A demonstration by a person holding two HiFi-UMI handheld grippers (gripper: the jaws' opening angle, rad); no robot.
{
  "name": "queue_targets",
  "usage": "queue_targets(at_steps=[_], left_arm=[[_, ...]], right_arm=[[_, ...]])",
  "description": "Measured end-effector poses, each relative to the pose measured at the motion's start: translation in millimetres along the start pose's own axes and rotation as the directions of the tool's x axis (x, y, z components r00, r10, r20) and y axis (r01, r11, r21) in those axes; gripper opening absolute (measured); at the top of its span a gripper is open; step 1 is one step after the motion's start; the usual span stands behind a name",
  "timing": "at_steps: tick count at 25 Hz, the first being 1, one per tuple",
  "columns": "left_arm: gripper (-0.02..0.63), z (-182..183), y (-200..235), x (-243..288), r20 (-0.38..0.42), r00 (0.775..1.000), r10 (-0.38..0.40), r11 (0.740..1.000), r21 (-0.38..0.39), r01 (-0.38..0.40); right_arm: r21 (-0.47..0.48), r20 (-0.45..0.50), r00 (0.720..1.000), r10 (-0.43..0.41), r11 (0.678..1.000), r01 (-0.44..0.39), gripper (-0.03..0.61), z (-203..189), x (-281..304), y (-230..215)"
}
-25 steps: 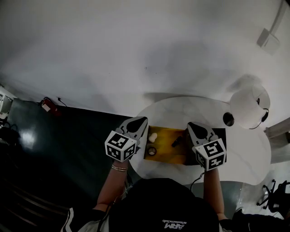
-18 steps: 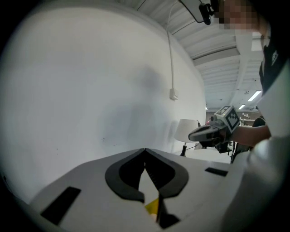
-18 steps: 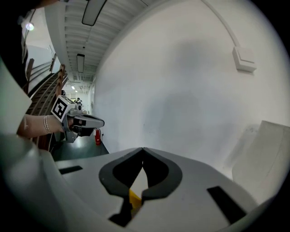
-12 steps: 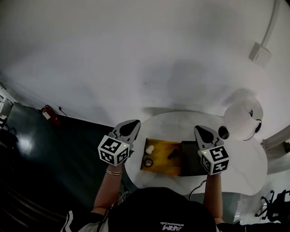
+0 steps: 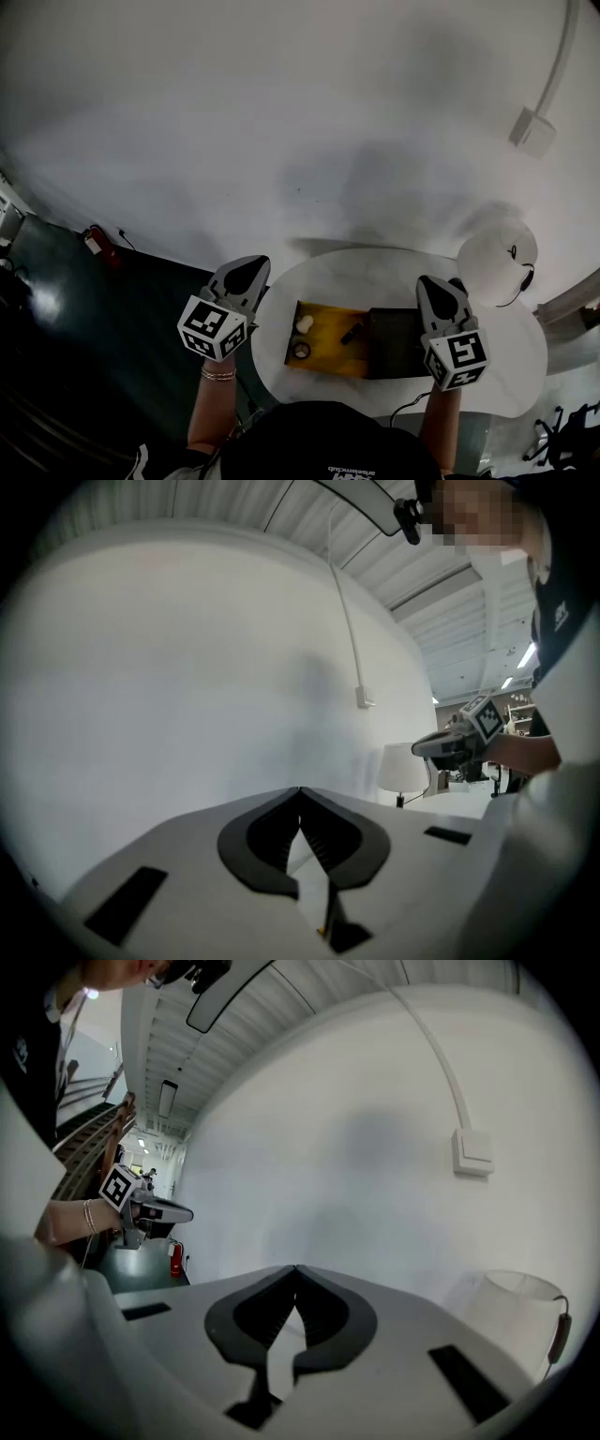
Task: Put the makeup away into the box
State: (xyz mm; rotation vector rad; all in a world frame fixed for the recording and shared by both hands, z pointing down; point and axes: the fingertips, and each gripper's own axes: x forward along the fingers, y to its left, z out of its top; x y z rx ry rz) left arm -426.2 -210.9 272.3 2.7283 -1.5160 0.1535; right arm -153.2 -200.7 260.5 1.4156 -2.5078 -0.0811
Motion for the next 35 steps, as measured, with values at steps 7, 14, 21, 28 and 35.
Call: queue_targets(at_steps=[7, 14, 21, 28, 35], left_arm=[[0.017, 11.2, -1.4, -2.9, 0.022, 1.000, -0.008, 1.000, -0.022, 0.008], [0.017, 8.5, 0.4, -3.7, 0.018, 1.000, -0.007, 0.999, -0.044, 0.008], [0.017, 7.7, -0.4, -0.5, 0.022, 1.000, -0.021, 0.997, -0.070, 0.023], [0.018, 4.7, 0.7, 0.7, 0.017, 1.000, -0.023, 0.996, -0.088, 0.024], [0.017, 3.3, 0.8, 2.7, 0.016, 1.000, -0.025, 0.995, -0.094, 0.027]], right_arm=[[0.004, -0.019, 1.000, 0.011, 1.000, -0.011, 0.018, 4.8, -0.1, -2.6], [0.012, -0.034, 0.999, 0.040, 0.999, -0.039, 0.018, -2.4, 2.6, 3.0], [0.039, -0.025, 0.999, 0.040, 0.998, -0.039, 0.018, -3.2, 2.8, 1.0], [0.052, -0.022, 0.999, 0.044, 0.998, -0.043, 0.018, -5.2, 5.0, 0.9], [0.057, -0.025, 0.999, 0.044, 0.997, -0.043, 0.018, -7.2, 6.2, 0.7]])
